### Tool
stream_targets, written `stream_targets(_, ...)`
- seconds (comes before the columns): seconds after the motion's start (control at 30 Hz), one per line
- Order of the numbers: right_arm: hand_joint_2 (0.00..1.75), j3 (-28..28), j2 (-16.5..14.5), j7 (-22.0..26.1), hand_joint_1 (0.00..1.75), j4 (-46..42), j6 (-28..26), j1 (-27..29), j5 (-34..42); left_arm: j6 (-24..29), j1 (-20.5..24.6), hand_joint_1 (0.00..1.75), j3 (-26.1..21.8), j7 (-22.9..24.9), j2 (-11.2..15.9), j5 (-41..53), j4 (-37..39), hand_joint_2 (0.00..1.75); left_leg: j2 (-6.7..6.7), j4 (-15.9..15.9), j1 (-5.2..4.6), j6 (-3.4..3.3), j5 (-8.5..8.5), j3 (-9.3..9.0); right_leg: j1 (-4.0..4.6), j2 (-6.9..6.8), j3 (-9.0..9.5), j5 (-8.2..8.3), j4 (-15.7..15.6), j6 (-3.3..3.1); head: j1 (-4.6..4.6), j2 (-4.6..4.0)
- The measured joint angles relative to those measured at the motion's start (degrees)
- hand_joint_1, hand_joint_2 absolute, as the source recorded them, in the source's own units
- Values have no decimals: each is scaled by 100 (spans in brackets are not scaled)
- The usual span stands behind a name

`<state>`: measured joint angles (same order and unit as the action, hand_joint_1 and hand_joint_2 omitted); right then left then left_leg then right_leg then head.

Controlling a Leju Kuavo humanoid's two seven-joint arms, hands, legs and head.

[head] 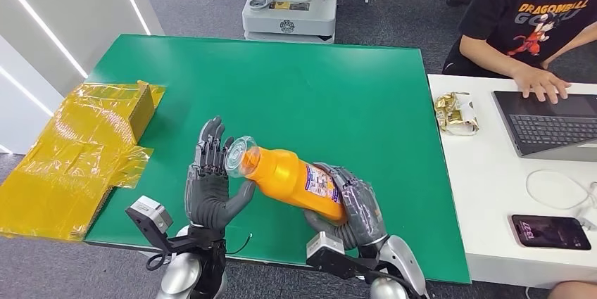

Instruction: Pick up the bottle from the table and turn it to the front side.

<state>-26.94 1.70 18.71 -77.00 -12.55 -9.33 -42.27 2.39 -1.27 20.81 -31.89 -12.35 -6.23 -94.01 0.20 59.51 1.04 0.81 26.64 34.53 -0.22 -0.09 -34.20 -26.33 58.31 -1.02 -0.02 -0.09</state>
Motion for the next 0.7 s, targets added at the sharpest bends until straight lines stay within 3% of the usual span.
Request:
stream_targets(0.27,175,22,-196,-79,175,239,8,-283,-264,2,205,0,79,34,15,78,5,175,0,1,0,0,-1,0,0,0,1,1,2,-1,1,0)
stream_targets(0.7,175,19,-482,-127,175,633,-728,-819,-574,-43,436,0,179,204,-20,83,105,175,0,1,0,0,-1,0,0,0,0,1,2,-1,1,0)
